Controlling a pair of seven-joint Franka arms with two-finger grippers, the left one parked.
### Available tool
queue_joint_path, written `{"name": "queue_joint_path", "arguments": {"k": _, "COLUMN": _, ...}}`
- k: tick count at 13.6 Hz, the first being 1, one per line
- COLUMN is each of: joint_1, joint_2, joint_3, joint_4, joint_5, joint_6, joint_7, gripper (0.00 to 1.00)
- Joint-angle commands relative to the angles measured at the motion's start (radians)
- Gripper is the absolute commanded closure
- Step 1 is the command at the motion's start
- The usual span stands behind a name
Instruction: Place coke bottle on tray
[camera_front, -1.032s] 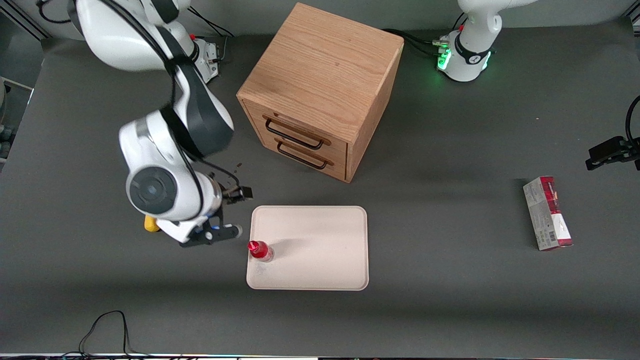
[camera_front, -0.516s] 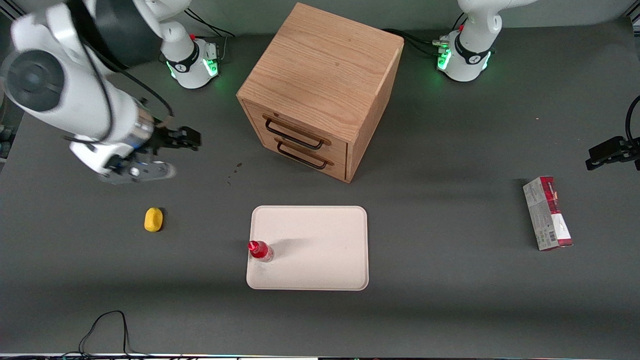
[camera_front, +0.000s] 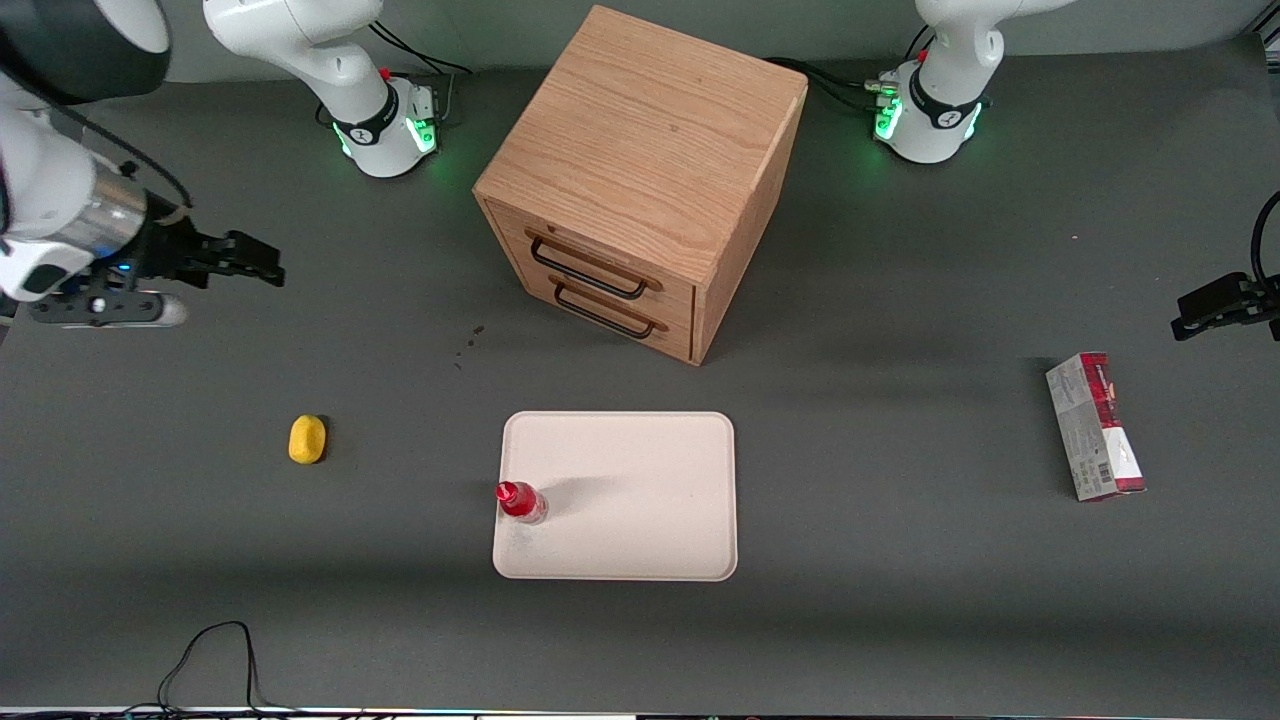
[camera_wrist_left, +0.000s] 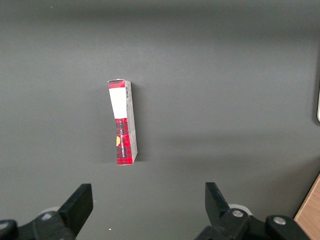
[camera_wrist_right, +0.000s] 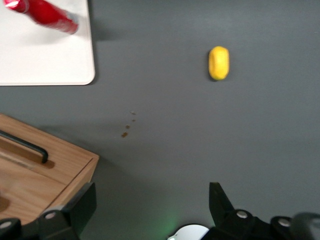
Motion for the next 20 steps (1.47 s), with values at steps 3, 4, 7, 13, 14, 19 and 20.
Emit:
{"name": "queue_joint_path", "arguments": {"k": 3, "joint_1": -0.227, "joint_2": -0.022, "joint_3": 0.147, "joint_4": -0.005, "joint_5": -0.025, "joint_6": 0.023, "joint_7": -0.171, "gripper": 0.00}}
{"name": "queue_joint_path", "arguments": {"k": 4, "joint_1": -0.228, "joint_2": -0.016, "joint_3": 0.146, "joint_4": 0.015, "joint_5": -0.025, "joint_6": 0.016, "joint_7": -0.168, "gripper": 0.00}}
{"name": "queue_joint_path", "arguments": {"k": 7, "joint_1": -0.232, "joint_2": -0.022, "joint_3": 0.132, "joint_4": 0.021, "joint_5": -0.025, "joint_6": 0.016, "joint_7": -0.147, "gripper": 0.00}}
{"name": "queue_joint_path", "arguments": {"k": 13, "joint_1": -0.227, "joint_2": -0.017, "joint_3": 0.132, "joint_4": 0.090, "joint_5": -0.059, "joint_6": -0.051, "joint_7": -0.087, "gripper": 0.00}}
{"name": "queue_joint_path", "arguments": {"k": 14, "joint_1": -0.225, "joint_2": -0.016, "joint_3": 0.132, "joint_4": 0.088, "joint_5": -0.059, "joint_6": -0.056, "joint_7": -0.088, "gripper": 0.00}}
{"name": "queue_joint_path", "arguments": {"k": 19, "joint_1": -0.169, "joint_2": -0.012, "joint_3": 0.079, "joint_4": 0.081, "joint_5": -0.059, "joint_6": -0.056, "joint_7": -0.088, "gripper": 0.00}}
{"name": "queue_joint_path", "arguments": {"k": 20, "joint_1": -0.169, "joint_2": -0.012, "joint_3": 0.079, "joint_4": 0.079, "joint_5": -0.059, "joint_6": -0.056, "joint_7": -0.088, "gripper": 0.00}}
